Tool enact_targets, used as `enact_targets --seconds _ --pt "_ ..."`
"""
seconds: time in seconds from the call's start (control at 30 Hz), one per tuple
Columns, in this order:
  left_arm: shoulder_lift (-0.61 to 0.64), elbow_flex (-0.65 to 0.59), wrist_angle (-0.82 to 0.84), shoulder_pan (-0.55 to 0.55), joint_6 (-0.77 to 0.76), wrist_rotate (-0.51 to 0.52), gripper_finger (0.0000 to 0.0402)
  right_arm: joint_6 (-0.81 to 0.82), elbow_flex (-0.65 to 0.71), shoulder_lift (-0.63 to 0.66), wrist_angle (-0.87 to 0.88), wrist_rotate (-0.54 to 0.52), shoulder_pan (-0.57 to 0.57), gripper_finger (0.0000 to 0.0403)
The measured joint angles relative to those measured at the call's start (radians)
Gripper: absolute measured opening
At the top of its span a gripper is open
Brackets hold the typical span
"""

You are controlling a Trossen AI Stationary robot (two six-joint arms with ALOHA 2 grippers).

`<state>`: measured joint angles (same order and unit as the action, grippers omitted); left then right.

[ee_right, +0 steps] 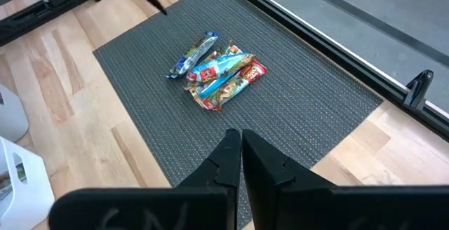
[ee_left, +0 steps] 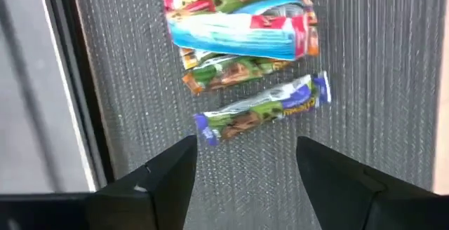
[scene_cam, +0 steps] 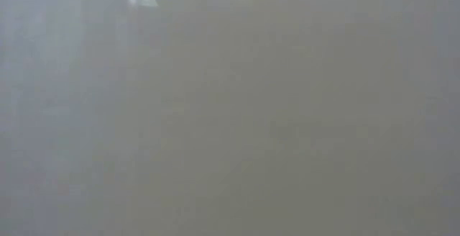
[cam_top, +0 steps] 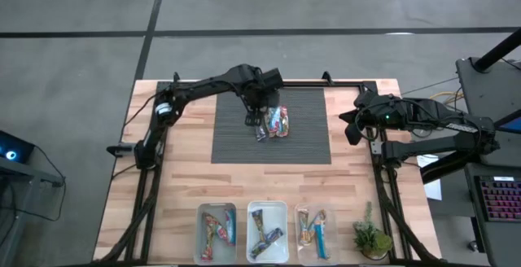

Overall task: Pick and place Granola Bars by type
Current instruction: Put the blue granola bar into the white bin

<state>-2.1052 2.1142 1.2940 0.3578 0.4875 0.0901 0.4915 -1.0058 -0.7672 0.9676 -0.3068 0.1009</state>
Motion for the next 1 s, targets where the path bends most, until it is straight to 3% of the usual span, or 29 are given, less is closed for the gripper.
enact_targets --seconds 0.17,0.47,1.0 --pt "0.000 -0.009 -0.017 0.079 -0.014 -0.101 0.0227 0.028 0.000 0.000 0.000 0.000 0.000 0.0009" --pt "0.000 -0.061 -0.089 0.127 0.351 -0.108 0.0227 0.031 0.000 0.000 0.000 0.000 0.000 0.0009" --pt "-0.001 -0.327 -0.219 0.065 0.605 -0.084 0.0227 0.033 0.000 0.000 0.000 0.000 0.000 0.0009"
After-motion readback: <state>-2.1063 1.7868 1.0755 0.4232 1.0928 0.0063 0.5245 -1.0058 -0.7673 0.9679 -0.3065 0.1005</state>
